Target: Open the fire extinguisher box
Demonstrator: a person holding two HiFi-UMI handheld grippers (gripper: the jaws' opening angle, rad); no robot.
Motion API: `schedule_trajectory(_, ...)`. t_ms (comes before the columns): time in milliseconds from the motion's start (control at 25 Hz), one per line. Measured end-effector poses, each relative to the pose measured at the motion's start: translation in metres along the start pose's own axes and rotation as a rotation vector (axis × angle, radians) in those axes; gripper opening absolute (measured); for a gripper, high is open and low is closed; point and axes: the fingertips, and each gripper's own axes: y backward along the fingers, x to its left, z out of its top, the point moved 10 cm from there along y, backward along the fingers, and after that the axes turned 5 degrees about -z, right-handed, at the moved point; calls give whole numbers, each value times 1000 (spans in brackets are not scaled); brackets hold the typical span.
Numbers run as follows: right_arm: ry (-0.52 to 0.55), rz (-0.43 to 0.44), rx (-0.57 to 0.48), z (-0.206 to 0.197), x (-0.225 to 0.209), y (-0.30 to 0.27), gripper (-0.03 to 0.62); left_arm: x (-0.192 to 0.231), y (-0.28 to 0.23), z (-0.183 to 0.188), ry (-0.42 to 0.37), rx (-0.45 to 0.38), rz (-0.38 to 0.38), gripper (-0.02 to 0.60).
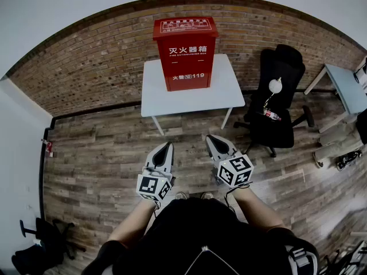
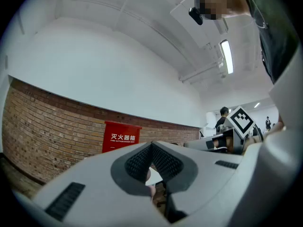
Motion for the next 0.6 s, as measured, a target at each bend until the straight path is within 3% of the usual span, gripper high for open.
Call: schedule_trajectory(600,23,-44,-18,3,12,-50,17,58,-7,0,25,13,-27,49)
